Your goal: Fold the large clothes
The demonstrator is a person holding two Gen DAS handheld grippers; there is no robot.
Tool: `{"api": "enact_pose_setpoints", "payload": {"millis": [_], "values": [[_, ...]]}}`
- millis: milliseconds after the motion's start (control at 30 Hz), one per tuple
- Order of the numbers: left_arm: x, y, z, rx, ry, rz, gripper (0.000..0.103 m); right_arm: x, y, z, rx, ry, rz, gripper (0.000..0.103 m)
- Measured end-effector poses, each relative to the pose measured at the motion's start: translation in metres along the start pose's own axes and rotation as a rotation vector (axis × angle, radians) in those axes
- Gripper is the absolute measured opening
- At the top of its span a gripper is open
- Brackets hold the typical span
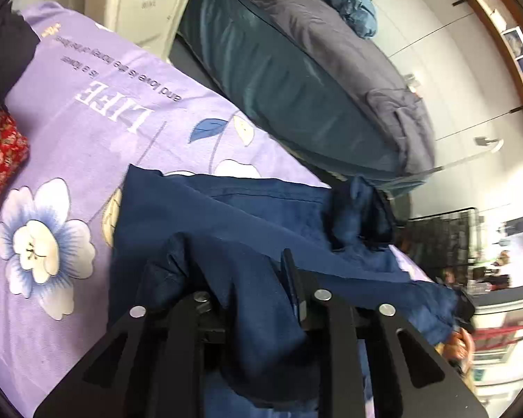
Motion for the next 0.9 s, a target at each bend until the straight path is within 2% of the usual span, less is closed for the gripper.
{"api": "enact_pose_setpoints", "payload": {"millis": [67, 167, 233, 300, 367, 467, 567, 600, 633, 700, 767, 800, 867, 900], "values": [[-0.006, -0.001, 0.001, 0.01, 0.06, 0.029, 0.031, -0.005, -0.005, -0.01, 0.07, -0.051, -0.028, 0.039], [-0.019, -0.003, 0.004, 0.039, 0.129, 0.06, 0.035, -0.009, -0.013, -0.016, 0.093, -0.063, -0.045, 0.04], [-0.026, -0.002, 0.001, 0.099, 0.104, 0.063, 0.036, -0.008, -0.015, -0.016, 0.076, -0.05, -0.031, 0.04], [-0.025, 0.003, -0.007, 0.177, 0.05, 0.083, 0.036, -0.005, -0.015, -0.014, 0.059, -0.038, -0.018, 0.04], [-0.025, 0.006, -0.009, 0.205, 0.042, 0.084, 0.036, -0.003, -0.015, -0.012, 0.049, -0.033, -0.015, 0.046], [-0.029, -0.001, 0.006, 0.115, 0.124, 0.093, 0.037, -0.007, -0.018, -0.006, 0.063, -0.09, -0.017, 0.055], [-0.036, -0.013, 0.033, -0.057, 0.236, 0.12, 0.039, -0.024, -0.025, 0.003, 0.057, -0.144, -0.049, 0.055], [-0.04, -0.016, 0.038, -0.085, 0.251, 0.116, 0.04, -0.035, -0.028, 0.009, 0.031, -0.148, -0.065, 0.056], [-0.045, -0.017, 0.038, -0.08, 0.242, 0.102, 0.042, -0.042, -0.031, 0.015, 0.005, -0.133, -0.064, 0.059], [-0.065, -0.021, 0.03, 0.025, 0.084, 0.012, 0.077, -0.051, -0.033, 0.024, -0.047, -0.07, -0.045, 0.061], [-0.081, -0.023, 0.026, 0.074, 0.043, -0.049, 0.08, -0.055, -0.031, 0.035, -0.124, 0.011, -0.011, 0.061], [-0.085, -0.024, 0.026, 0.061, 0.042, -0.056, 0.08, -0.054, -0.029, 0.038, -0.154, 0.039, 0.004, 0.061], [-0.083, -0.023, 0.016, 0.085, 0.005, -0.038, 0.08, -0.046, -0.023, 0.049, -0.224, 0.121, 0.046, 0.061], [-0.077, -0.022, 0.003, 0.147, -0.051, -0.02, 0.08, -0.039, -0.02, 0.052, -0.255, 0.169, 0.07, 0.061]]}}
Point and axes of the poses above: each gripper's, at about its wrist camera, not at the fingertips, and x roughly the way its jaws point, z to its left, y to its underside, the point moved 1 cm from there along x, roughly the way its jaws point, and after that the axes turned 4 degrees about -y, right-handed, at the moved point
